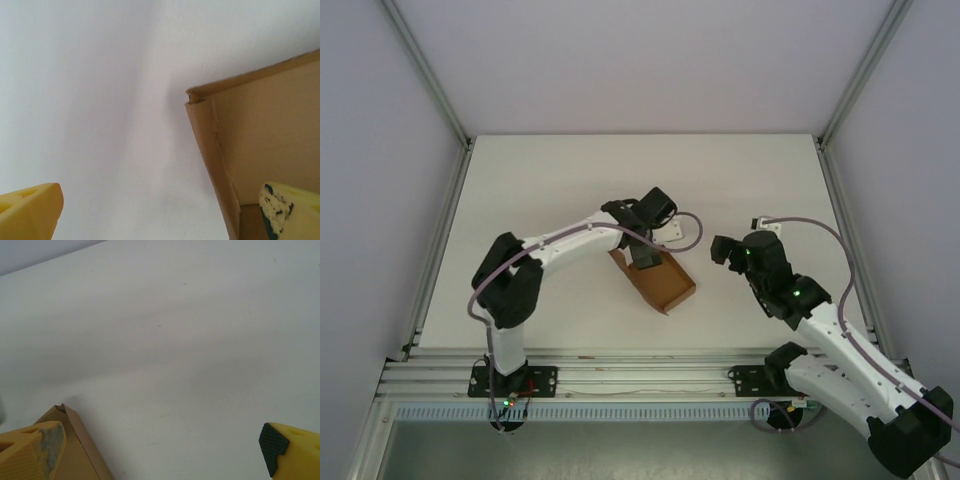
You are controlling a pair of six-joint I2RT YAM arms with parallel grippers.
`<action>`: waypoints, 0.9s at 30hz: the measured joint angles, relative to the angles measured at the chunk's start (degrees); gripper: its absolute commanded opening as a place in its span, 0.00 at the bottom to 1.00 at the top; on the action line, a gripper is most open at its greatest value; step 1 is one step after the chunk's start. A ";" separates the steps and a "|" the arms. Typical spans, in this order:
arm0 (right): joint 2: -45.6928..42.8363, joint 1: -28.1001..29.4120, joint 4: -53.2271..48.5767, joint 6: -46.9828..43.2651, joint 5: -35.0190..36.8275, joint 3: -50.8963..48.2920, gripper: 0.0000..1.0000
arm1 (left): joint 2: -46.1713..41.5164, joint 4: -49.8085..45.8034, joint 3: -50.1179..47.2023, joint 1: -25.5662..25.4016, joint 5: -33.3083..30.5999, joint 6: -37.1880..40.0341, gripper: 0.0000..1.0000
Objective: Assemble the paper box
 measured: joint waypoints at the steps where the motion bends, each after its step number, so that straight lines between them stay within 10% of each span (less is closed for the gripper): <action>1: -0.11 -0.20 0.02 -0.85 -0.79 0.07 1.00 | -1.29 0.94 0.00 0.07 0.44 -0.09 1.00; 8: 5.97 -2.45 1.70 -17.75 -12.94 4.04 1.00 | -10.93 10.56 -4.11 8.52 3.10 -12.39 1.00; 16: 39.17 -2.38 -6.82 -61.72 -35.23 28.59 0.92 | -32.33 18.27 -23.19 26.93 3.72 -41.81 1.00; 27: 76.17 2.49 -34.49 -99.38 -40.30 65.48 0.78 | -39.82 17.62 -39.45 28.61 2.34 -54.80 1.00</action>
